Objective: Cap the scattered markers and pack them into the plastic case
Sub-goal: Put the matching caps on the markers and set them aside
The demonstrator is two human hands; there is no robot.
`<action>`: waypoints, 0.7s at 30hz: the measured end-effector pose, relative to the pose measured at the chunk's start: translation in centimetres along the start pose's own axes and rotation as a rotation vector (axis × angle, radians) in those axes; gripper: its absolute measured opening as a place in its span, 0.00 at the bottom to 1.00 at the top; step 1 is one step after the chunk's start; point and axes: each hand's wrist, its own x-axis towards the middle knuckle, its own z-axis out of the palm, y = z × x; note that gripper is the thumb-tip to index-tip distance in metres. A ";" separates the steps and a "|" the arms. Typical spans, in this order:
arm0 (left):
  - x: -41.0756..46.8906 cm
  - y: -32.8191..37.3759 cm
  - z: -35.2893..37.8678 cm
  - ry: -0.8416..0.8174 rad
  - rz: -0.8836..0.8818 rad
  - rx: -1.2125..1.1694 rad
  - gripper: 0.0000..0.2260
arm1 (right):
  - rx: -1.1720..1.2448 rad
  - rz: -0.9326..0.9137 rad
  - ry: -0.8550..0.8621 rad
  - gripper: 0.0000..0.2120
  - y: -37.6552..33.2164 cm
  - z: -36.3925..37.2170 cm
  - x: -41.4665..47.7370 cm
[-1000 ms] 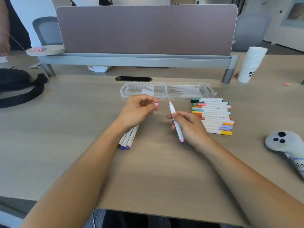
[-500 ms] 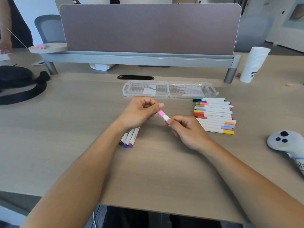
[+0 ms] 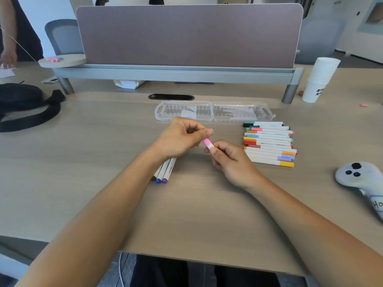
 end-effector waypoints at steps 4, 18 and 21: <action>0.0 1.0 -2.3 0.057 -0.174 0.239 0.18 | 0.121 0.084 0.032 0.09 -1.0 0.9 0.2; -1.7 -1.5 -0.1 -0.051 -0.431 1.139 0.12 | 0.324 0.237 0.221 0.27 -3.0 -0.4 -0.5; -1.2 -1.1 0.3 0.011 -0.426 0.958 0.16 | 0.316 0.292 0.218 0.26 -2.8 -0.3 -0.3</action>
